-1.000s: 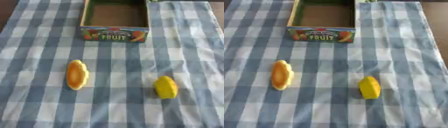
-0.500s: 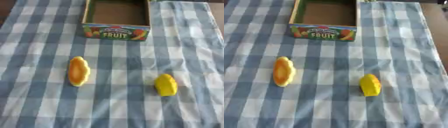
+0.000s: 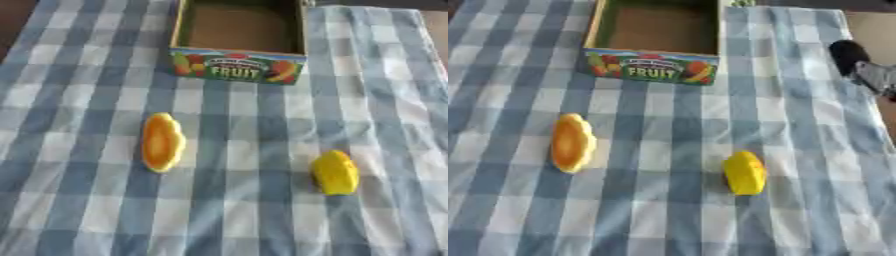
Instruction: Pick up objects on the table and place them in the box.
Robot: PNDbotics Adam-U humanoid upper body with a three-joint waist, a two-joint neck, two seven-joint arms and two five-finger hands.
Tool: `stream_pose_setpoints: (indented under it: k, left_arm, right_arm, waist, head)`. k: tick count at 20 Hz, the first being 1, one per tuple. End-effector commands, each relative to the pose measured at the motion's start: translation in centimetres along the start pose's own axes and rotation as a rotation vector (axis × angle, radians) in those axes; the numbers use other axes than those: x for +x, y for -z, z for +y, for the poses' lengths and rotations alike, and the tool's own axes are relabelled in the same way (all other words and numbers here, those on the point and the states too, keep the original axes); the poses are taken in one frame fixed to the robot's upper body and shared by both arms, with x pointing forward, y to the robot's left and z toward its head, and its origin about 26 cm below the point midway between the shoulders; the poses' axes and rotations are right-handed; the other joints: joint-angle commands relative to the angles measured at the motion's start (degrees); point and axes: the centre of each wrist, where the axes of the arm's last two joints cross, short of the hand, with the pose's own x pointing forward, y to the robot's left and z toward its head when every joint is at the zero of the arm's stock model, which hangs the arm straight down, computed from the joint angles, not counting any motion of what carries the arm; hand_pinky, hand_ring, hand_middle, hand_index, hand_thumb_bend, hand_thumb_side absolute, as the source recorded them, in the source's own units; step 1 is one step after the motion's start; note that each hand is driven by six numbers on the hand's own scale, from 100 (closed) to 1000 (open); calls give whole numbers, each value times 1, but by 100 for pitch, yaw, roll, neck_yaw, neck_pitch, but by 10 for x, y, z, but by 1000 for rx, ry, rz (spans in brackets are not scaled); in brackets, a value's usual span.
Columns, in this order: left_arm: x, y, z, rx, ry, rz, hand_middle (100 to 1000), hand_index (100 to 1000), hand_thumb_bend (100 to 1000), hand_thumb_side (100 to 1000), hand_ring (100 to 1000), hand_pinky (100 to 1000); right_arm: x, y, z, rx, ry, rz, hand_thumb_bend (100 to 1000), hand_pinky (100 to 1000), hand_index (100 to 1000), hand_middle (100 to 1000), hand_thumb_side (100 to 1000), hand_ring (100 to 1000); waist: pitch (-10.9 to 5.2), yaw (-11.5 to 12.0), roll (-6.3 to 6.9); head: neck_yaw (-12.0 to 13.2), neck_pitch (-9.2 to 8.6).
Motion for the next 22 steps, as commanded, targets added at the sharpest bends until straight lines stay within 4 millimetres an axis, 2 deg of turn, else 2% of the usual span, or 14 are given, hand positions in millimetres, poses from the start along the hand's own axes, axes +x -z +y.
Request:
stream_pose_setpoints:
  k: [1, 6, 14, 15, 16, 19, 22]
  left_arm:
    - [4, 6, 2, -21, 0, -29, 819, 850, 260, 311, 879, 781]
    - [4, 6, 0, -28, -11, -26, 820, 850, 261, 316, 880, 781]
    - [5, 5, -2, -42, -26, -20, 820, 849, 252, 317, 881, 781]
    - [5, 5, -3, -43, -29, -19, 820, 849, 263, 308, 882, 780]
    - [5, 5, -3, -44, -31, -19, 821, 849, 251, 318, 882, 780]
    - [5, 4, -4, -49, -36, -14, 821, 849, 246, 322, 883, 780]
    - [5, 4, -4, -52, -38, -12, 821, 849, 245, 322, 883, 780]
  right_arm:
    - [5, 5, -5, 83, -30, -24, 100, 864, 892, 822, 682, 974]
    - [9, 11, 9, 172, 23, -21, 100, 863, 892, 823, 736, 991]
    - [16, 24, 25, 265, 66, -17, 100, 867, 904, 834, 754, 1000]
    - [17, 26, 27, 276, 71, -16, 100, 868, 906, 834, 687, 1000]
    - [17, 27, 29, 285, 77, -13, 100, 868, 908, 835, 740, 1000]
    - [19, 28, 37, 310, 100, -8, 100, 869, 912, 837, 719, 1000]
    - [20, 28, 44, 329, 119, -14, 100, 873, 910, 827, 599, 1000]
  waist:
    - [-136, 16, -1]
    - [-144, 55, -12]
    - [-161, 87, -15]
    - [-161, 90, -12]
    - [-159, 93, -10]
    - [-157, 90, -6]
    - [-162, 81, -5]
  head:
    - [-41, -49]
    - [-59, -21]
    - [-106, 22]
    - [-113, 26]
    - [-117, 31]
    - [-120, 46]
    - [-118, 68]
